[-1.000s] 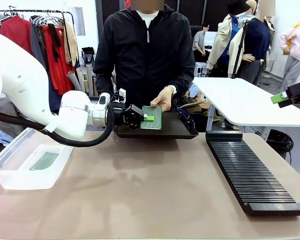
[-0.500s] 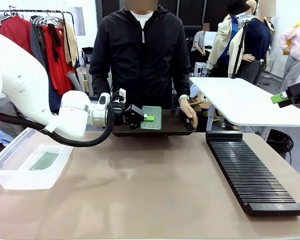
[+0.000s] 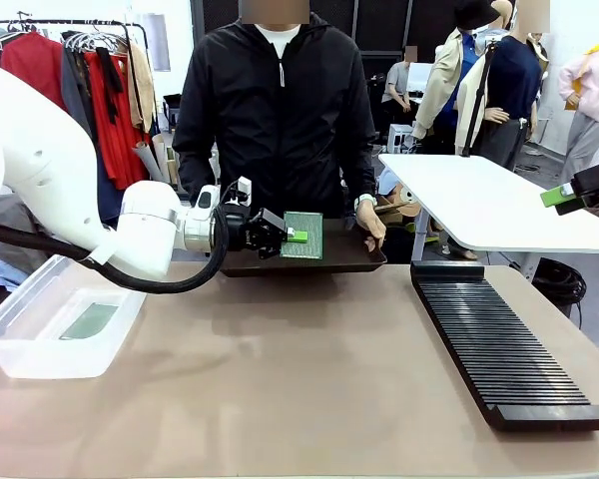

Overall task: Sort PCBs into racks and boxes based on the side picked up.
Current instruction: If the short side of the Blank PCB is picked up, insert it into the PCB Rack ; if the long side is picked up, place it in the Organizing box.

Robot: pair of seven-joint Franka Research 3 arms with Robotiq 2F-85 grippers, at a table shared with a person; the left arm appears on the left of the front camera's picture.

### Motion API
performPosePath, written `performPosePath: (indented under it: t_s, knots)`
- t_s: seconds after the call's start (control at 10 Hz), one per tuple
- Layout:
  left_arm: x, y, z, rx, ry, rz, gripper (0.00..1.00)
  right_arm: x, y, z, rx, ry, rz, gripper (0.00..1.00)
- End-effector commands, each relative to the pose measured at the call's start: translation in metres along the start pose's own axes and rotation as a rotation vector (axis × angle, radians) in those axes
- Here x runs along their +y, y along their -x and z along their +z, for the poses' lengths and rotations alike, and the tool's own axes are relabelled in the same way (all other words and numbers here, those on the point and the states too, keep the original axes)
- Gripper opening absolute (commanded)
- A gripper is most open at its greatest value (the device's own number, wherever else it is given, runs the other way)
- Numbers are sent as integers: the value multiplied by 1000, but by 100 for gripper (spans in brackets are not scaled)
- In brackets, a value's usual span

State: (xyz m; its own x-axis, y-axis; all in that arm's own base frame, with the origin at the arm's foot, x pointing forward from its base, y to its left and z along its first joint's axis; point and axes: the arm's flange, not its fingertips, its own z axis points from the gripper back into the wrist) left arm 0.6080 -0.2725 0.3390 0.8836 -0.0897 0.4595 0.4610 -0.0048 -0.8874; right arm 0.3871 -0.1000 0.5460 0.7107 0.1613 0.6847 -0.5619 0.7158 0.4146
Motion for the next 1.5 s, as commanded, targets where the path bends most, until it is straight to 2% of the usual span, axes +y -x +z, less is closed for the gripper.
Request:
performPosePath:
  t_s: [0.0, 0.4, 0.7, 0.9, 1.1, 1.2, 1.3, 1.4]
  knots:
    - [-10, 0, 9, 14, -23, 30, 0, 0, 0, -1, -16, 2, 3, 100]
    - [-61, 13, 69, 20, -90, 136, 0, 0, 0, -1, -16, 2, 3, 100]
    - [-97, 28, 119, 19, -237, 211, 0, 0, 0, -1, -16, 2, 3, 100]
    - [-127, 30, 164, -1, -422, 251, 0, 0, 0, -1, -16, 2, 3, 100]
    - [-150, 30, 199, 2, -493, 266, 0, 0, 0, -1, -16, 2, 3, 100]
    - [-158, 30, 217, 2, -570, 304, 0, 0, 0, -1, -16, 2, 3, 100]
    - [-164, 31, 232, 54, -700, 360, 0, 0, 0, -1, -16, 2, 3, 100]
    - [-172, 30, 243, 99, -779, 398, 0, 0, 0, -1, -16, 2, 3, 100]
